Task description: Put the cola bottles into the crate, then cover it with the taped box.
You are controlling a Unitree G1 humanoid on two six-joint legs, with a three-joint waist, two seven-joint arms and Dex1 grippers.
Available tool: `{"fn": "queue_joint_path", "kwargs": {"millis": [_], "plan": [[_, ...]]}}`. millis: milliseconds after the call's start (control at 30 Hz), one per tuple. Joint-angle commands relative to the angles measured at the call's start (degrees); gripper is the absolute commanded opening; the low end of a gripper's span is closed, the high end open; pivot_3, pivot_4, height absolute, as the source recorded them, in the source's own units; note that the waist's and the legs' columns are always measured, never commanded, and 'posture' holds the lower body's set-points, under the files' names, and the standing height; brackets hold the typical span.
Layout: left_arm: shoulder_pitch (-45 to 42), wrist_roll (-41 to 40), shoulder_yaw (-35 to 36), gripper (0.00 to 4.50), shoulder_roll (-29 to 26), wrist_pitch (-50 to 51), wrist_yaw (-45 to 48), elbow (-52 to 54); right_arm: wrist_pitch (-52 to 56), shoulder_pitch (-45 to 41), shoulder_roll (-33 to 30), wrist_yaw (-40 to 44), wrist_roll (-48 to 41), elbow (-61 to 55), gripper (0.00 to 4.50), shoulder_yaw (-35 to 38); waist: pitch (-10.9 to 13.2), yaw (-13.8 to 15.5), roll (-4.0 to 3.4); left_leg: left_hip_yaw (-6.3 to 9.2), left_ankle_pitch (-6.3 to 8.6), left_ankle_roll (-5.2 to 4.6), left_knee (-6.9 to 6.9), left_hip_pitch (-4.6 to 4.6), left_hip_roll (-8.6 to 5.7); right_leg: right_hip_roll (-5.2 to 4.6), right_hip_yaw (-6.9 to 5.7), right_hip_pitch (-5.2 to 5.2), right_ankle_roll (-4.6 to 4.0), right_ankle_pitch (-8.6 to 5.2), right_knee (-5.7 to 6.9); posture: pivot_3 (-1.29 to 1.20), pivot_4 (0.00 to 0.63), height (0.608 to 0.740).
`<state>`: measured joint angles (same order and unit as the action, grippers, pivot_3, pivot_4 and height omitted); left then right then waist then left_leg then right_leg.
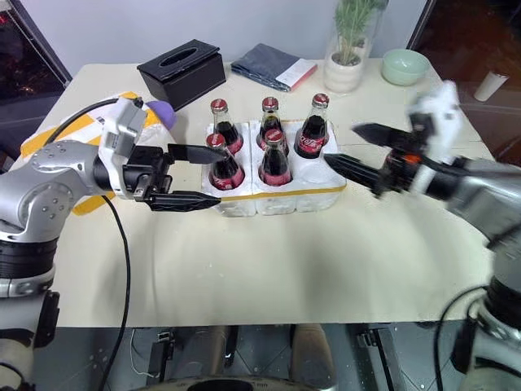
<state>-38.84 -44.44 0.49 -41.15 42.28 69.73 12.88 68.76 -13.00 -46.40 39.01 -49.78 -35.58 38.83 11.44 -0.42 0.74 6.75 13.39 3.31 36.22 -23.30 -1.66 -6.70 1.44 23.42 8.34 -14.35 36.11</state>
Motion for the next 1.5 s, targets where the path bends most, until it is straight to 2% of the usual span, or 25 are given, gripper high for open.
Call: {"fn": "queue_joint_path", "kwargs": {"millis": [33, 167, 333, 567, 1100, 1200, 1267, 1500], "plan": [[-2.4, -0.9, -0.3, 4.5, 0.8, 0.2, 0.3, 0.2, 2.1, 7.4, 0.6, -4.3, -0.8, -6.2, 4.42, 9.3, 0.0, -0.2, -0.01, -0.02, 0.0, 0.0, 0.06, 0.01, 0.0, 0.0, 0.01, -0.01, 0.0, 0.0, 0.01, 0.0, 0.15, 0.74], [-4.3, 0.8, -1.9, 4.5, 2.3, -1.3, 1.2, -2.0, -0.9, 9.5, 6.1, -13.9, 3.4, -3.6, 4.42, 9.5, 0.0, -0.8, 0.01, -0.17, -0.01, -0.01, 0.15, 0.18, 0.05, 0.0, 0.06, -0.14, -0.17, 0.02, -0.02, 0.0, 0.15, 0.74], [-5.5, 2.0, -2.4, 4.5, 3.2, -2.3, 1.8, -3.5, -10.7, 9.0, 8.8, -18.8, 12.0, 2.6, 4.42, 2.7, 0.0, -0.5, -0.01, -0.16, -0.01, -0.01, 0.04, 0.24, 0.07, 0.02, 0.06, -0.17, -0.17, 0.01, -0.03, 0.0, 0.15, 0.74], [-5.6, 2.6, -2.2, 4.5, 3.5, -2.4, 1.3, -3.0, -21.9, 2.9, 8.7, -18.4, 18.6, 15.7, 4.42, -5.4, 0.0, -0.6, -0.03, -0.14, -0.01, 0.0, -0.01, 0.2, 0.06, 0.02, 0.05, -0.11, -0.08, 0.06, -0.03, 0.0, 0.15, 0.74], [-4.8, 2.8, -1.4, 4.5, 1.9, -2.4, -0.1, -2.0, -35.4, -12.6, 10.0, -15.5, 25.1, 42.5, 4.42, -16.1, 0.0, -0.6, -0.03, -0.12, -0.01, 0.0, -0.05, 0.2, 0.06, 0.03, 0.05, -0.09, -0.08, 0.06, -0.02, 0.0, 0.15, 0.74], [-4.9, 2.7, -1.2, 4.5, 1.7, -2.3, -0.3, -1.8, -37.0, -13.6, 10.0, -15.2, 25.2, 45.0, 3.59, -16.0, 0.0, -0.6, -0.04, -0.12, -0.01, 0.0, -0.04, 0.18, 0.05, 0.03, 0.05, -0.09, -0.07, 0.06, -0.03, 0.0, 0.15, 0.74], [-5.0, 2.7, -1.1, 4.5, 1.5, -2.4, -0.2, -2.0, -37.8, -13.4, 9.6, -14.9, 25.6, 44.7, 2.74, -16.4, 0.0, -0.6, -0.03, -0.12, -0.01, 0.0, -0.04, 0.18, 0.05, 0.03, 0.05, -0.09, -0.07, 0.06, -0.02, 0.0, 0.15, 0.74], [-5.0, 2.9, -0.9, 4.5, 1.4, -2.6, -0.4, -2.3, -41.2, -13.2, 7.4, -12.7, 26.8, 37.7, 2.76, -17.0, 0.1, -0.7, -0.16, -0.12, -0.01, 0.0, -0.04, 0.15, 0.05, 0.03, 0.06, -0.05, -0.07, 0.07, -0.01, 0.0, 0.15, 0.74]]}}
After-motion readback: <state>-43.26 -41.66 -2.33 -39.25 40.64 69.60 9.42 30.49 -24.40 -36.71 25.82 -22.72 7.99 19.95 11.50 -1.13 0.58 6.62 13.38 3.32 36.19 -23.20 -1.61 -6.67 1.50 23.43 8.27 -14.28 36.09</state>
